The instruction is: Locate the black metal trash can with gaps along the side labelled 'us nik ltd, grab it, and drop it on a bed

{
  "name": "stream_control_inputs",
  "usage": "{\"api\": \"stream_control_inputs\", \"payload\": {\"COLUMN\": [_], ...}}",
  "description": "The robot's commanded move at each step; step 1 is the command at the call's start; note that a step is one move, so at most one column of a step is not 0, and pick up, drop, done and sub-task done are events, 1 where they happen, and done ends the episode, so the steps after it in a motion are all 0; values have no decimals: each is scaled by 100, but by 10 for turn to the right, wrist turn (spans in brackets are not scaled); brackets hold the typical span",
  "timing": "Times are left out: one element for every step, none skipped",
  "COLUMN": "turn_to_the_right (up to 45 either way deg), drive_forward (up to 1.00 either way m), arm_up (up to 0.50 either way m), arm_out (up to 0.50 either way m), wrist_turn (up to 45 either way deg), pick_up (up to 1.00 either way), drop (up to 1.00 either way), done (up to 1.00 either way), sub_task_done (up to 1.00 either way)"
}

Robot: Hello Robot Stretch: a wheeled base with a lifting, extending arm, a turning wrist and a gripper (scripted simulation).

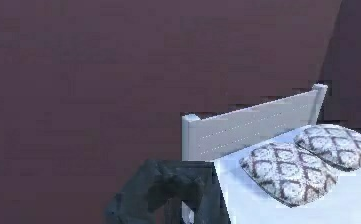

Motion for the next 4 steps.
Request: {"api": "stream_control_inputs", "payload": {"turn_to_the_right": [450,150,0,60], "drive_forward": [0,0,25,0], "arm_up": [0,0,0,0], "arm_out": [0,0,0,0], "wrist_turn": [0,0,0,0], "pick_up": [0,0,0,0], "drop": [0,0,0,0], "done": [0,0,0,0], "sub_task_done": [0,0,0,0]}}
